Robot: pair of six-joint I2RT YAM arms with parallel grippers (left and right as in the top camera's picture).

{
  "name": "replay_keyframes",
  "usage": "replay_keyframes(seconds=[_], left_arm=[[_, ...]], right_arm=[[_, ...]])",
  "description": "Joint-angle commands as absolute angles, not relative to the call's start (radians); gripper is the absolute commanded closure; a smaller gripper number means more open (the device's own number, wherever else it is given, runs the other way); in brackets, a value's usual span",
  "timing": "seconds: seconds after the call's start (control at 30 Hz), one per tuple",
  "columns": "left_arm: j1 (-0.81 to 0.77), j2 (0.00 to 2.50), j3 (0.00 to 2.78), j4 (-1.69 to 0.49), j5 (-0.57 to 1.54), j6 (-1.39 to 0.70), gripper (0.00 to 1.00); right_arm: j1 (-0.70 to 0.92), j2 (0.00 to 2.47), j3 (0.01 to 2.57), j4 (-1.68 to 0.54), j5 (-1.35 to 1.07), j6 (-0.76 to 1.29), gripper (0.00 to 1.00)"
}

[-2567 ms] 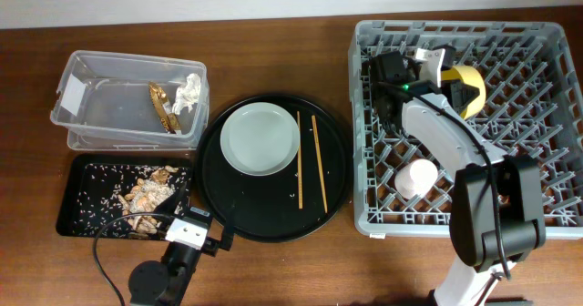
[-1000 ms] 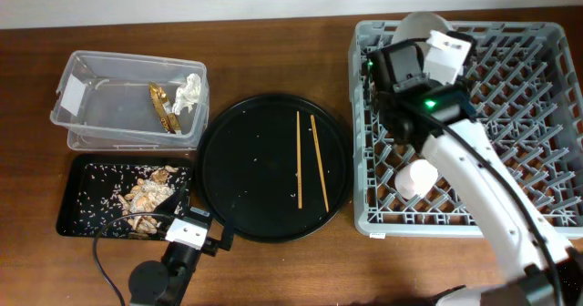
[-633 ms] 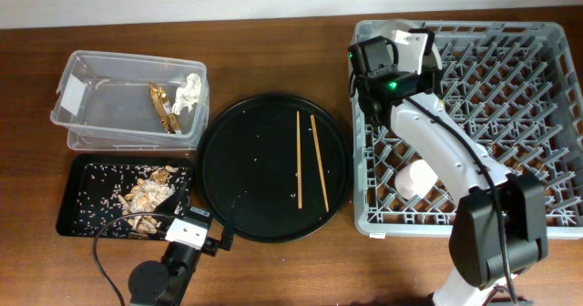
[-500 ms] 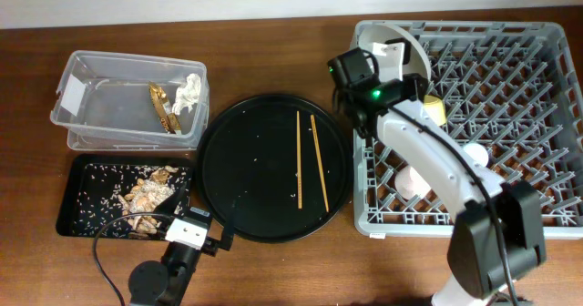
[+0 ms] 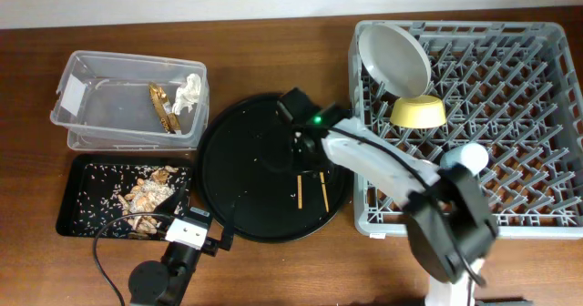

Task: Sort waste into correct bins and load items into the dishwasher rack
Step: 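Grasp the chopsticks with the right gripper and place them in the rack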

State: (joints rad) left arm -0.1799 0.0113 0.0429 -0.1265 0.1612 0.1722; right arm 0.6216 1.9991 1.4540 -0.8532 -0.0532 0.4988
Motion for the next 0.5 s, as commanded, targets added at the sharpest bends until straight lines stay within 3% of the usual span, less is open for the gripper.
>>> replay_keyframes(seconds=[0.0, 0.03, 0.1, 0.2, 0.3, 0.47], left_arm=[[-0.175, 0.008, 0.037, -0.124, 0.169, 0.181, 0.01], [-0.175, 0.008, 0.037, -0.124, 0.169, 0.181, 0.01], [-0.175, 0.008, 0.037, -0.124, 0.169, 0.181, 0.01], [-0.175, 0.008, 0.037, -0.125, 0.169, 0.181, 0.01], [-0.175, 0.008, 0.037, -0.124, 0.169, 0.181, 0.01], [-0.175, 0.008, 0.037, -0.124, 0.169, 0.181, 0.01]], right_arm=[[0.636, 2.102, 1.45, -0.836, -0.1, 0.54, 0.71], [0.648, 2.13, 1.45, -0.837, -0.097, 0.54, 0.76], [0.654, 2.146, 1.452, -0.861, -0.097, 0.542, 0.96], [0.631, 1.954, 1.464, -0.895, -0.089, 0.539, 0.96], [0.502, 1.591, 1.464, -0.989, 0.054, 0.49, 0.96], [0.391, 1.716, 1.433, -1.142, 0.252, 0.362, 0.96]])
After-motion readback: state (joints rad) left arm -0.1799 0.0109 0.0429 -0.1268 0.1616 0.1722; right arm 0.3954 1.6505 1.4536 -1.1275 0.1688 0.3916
